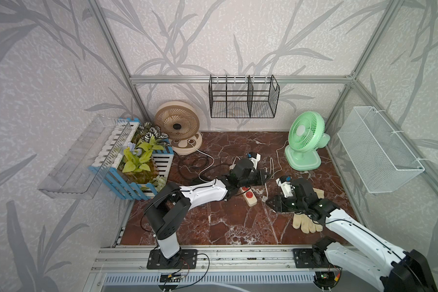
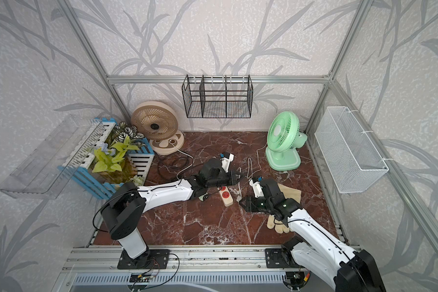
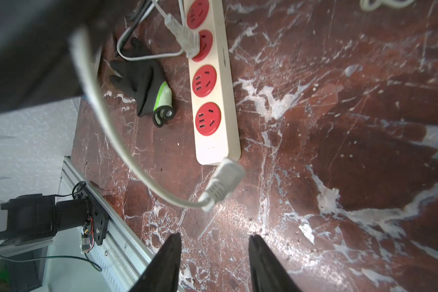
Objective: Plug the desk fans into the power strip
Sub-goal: Pick up the plug from the center of the board.
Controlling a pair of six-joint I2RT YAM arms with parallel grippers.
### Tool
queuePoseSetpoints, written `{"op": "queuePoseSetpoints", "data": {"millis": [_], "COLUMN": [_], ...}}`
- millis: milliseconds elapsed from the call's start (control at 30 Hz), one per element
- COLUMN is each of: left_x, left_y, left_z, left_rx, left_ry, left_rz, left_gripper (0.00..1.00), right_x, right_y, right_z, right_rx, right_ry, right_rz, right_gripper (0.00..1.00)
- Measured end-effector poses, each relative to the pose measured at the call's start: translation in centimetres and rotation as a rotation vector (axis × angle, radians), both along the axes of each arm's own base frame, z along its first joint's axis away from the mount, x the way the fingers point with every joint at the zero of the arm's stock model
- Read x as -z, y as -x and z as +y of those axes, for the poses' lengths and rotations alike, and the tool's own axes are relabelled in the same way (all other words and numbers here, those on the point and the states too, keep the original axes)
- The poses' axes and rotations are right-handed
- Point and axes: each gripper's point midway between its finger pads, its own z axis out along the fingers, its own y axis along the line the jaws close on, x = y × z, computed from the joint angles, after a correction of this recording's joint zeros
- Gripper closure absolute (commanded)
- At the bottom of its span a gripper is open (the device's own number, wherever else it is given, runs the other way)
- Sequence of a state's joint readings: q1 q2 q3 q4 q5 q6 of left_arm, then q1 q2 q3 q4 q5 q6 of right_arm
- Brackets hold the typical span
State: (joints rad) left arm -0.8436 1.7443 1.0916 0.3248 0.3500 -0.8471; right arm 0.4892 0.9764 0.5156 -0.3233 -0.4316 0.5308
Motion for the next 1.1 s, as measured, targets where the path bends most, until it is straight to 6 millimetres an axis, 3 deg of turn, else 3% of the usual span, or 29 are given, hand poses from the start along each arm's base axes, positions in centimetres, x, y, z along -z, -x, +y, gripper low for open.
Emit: {"op": "queuePoseSetpoints", "data": {"millis": [167,567,833,933,1100], "left_x": [0.1,0.1,-0.7,-0.6,-0.3], "left_y": [0.1,-0.1,-0.6,-0.5,-0.3], "left_z": [0.1,0.2,0.1,0.2,0.1], "left_rx": [0.000,-0.020,-0.068,-0.078,-0.089], "left_ry": [-0.009,-0.006,0.062,0.080,0.097], "left_rz": [0.006,0.018,0.049,0.064,0.085], "left_gripper": [1.00,1.00,1.00,1.00,1.00], "right_x": [0.8,-0.1,-0.7,-1.6,-1.3], "right_y": [0.0,-1.9,-2.4,-3.1,-3.8], "right_z": [0.6,0.2,0.5,0.7,0.7], "right_rx": [-0.008,0.129,0.191,0.210,0.243], "right_ry": [-0.016,-0.029,0.036,0.044,0.080], "right_rz": [0.050,0.031,-0.014,-0.045,-0.052], "right_gripper": [0.60,0.58,0.49,0.50,0.60]}}
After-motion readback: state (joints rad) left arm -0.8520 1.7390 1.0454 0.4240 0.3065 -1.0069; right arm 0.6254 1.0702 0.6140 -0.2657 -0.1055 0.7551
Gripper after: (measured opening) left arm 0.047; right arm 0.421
